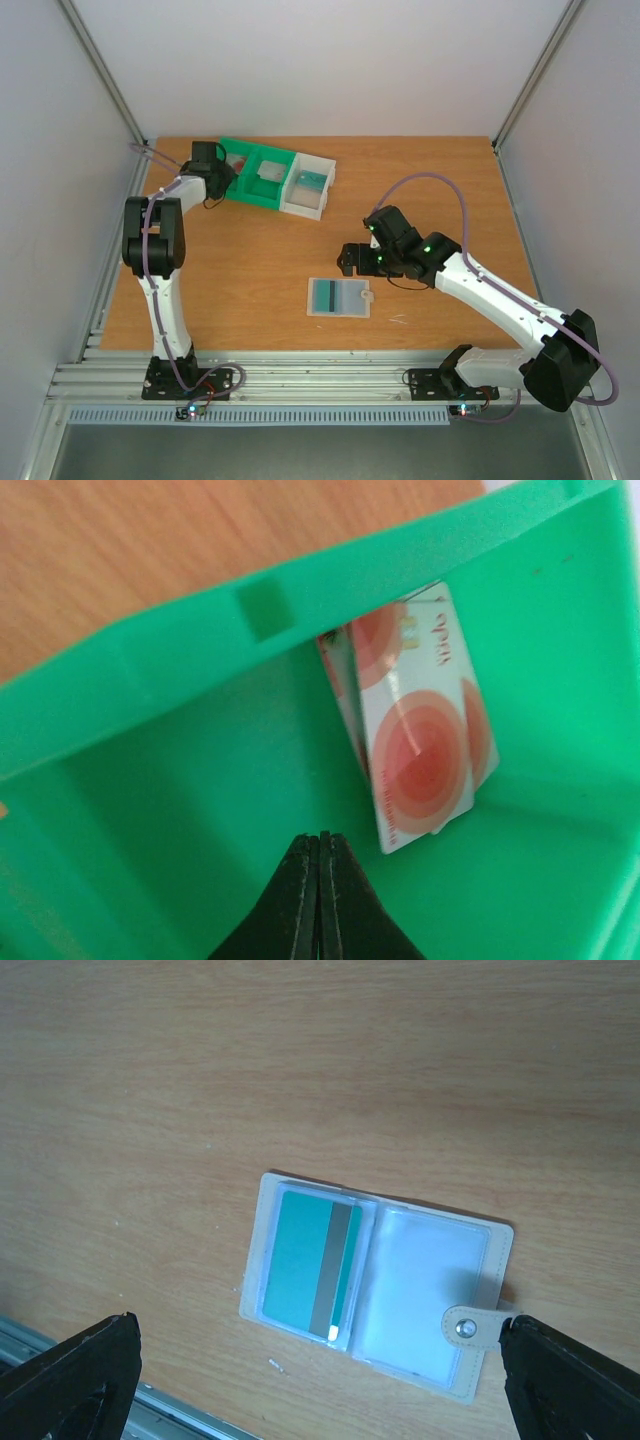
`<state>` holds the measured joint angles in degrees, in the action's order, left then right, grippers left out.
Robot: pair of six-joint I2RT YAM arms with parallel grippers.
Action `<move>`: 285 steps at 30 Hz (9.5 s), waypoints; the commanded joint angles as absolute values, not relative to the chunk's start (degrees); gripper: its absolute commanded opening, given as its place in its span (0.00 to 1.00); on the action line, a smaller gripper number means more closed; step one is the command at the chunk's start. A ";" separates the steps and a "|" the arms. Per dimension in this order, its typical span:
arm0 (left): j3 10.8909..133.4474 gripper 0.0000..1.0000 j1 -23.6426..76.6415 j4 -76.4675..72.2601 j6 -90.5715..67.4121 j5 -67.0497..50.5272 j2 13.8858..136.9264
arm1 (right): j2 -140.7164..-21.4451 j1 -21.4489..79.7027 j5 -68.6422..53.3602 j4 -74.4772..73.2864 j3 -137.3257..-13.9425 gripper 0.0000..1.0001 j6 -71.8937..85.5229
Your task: Take the credit cards out of the card holder
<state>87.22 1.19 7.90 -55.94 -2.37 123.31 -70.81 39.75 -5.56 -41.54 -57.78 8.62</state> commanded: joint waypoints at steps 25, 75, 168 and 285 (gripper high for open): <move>100.77 0.00 1.23 17.66 -51.07 -4.48 130.69 | -71.58 39.46 -6.80 -41.37 -57.32 0.98 8.94; 101.65 0.03 1.84 6.94 -51.17 -9.15 125.76 | -70.65 39.46 -3.52 -43.51 -58.81 0.98 7.54; 39.08 0.13 35.74 -1.85 -48.34 -30.67 95.39 | -93.52 34.45 -29.32 -7.02 -38.62 0.19 15.14; 33.21 0.34 47.14 -12.68 -9.17 -18.95 64.86 | -79.18 23.99 -40.14 -47.34 -65.09 0.01 33.22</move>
<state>35.05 44.56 -4.16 -23.73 -18.72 68.05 -76.77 24.36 -35.55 -40.27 -61.91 30.06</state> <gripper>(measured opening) 0.336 0.021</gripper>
